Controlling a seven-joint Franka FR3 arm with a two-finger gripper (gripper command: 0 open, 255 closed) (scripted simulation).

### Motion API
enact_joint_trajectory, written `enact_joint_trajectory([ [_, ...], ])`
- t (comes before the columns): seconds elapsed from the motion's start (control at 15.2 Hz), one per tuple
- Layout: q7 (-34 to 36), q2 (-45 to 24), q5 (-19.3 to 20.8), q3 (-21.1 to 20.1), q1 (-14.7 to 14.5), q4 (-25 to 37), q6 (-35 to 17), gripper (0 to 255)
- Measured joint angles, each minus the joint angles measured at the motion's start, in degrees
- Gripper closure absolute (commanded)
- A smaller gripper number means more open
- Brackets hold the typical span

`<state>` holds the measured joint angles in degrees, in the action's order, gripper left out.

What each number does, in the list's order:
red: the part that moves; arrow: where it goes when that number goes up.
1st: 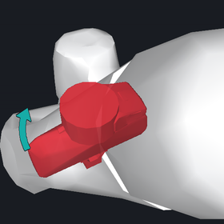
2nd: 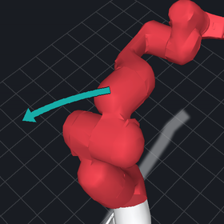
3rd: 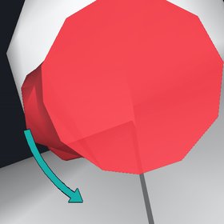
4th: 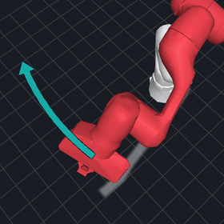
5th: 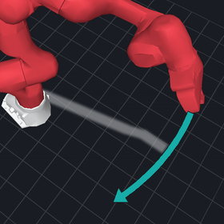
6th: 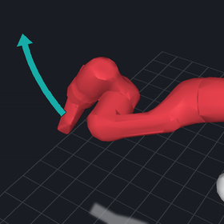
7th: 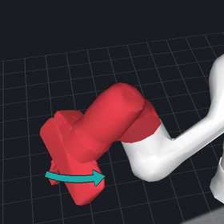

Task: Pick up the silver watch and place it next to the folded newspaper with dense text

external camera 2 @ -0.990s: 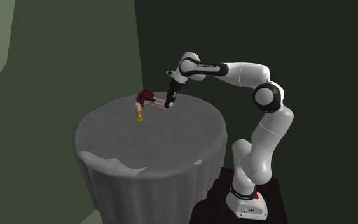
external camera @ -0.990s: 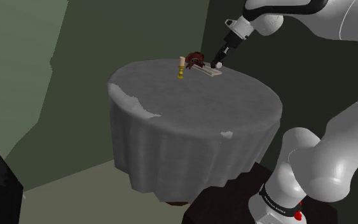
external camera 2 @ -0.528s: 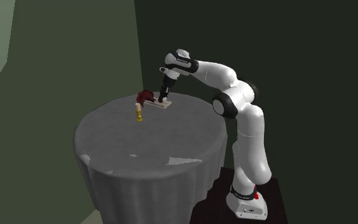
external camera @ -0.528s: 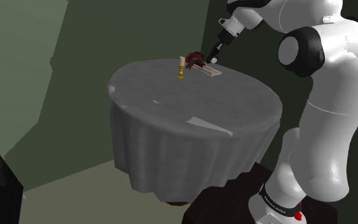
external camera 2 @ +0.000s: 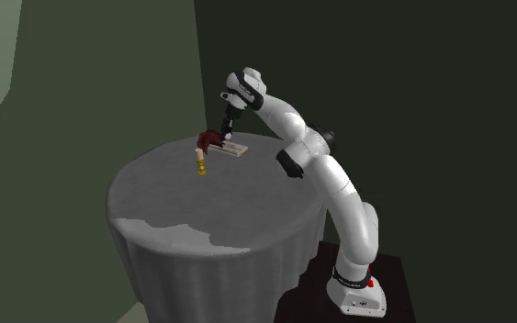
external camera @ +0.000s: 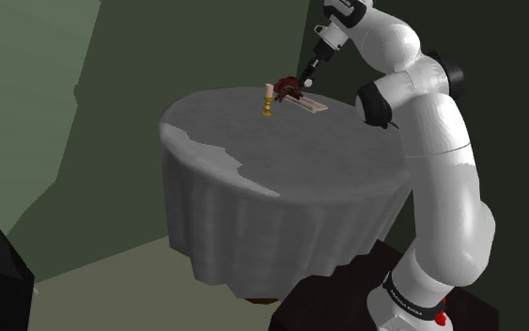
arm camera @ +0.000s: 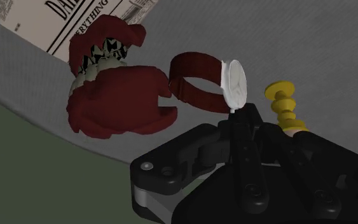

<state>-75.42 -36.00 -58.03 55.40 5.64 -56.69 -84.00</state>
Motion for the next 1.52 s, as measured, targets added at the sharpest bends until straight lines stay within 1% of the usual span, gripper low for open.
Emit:
enact_joint_trajectory([
  [0.07,0.0,-0.7,-0.4,-0.3,0.5,0.6,-0.1,255],
  [0.13,-0.4,-0.8,-0.4,-0.3,0.2,-0.2,-0.6,255],
  [0.53,-3.4,0.4,0.5,0.5,-3.6,-7.6,-5.0,255],
  [0.59,-3.8,0.2,0.4,0.5,-3.7,-8.0,-5.4,255],
  [0.79,-5.4,0.7,0.6,0.8,-5.4,-11.7,-7.7,255],
  [1.12,-7.5,0.8,0.5,0.9,-7.2,-16.0,-10.7,255],
  [1.52,-7.9,0.7,0.4,0.8,-7.5,-16.7,-11.3,255],
])
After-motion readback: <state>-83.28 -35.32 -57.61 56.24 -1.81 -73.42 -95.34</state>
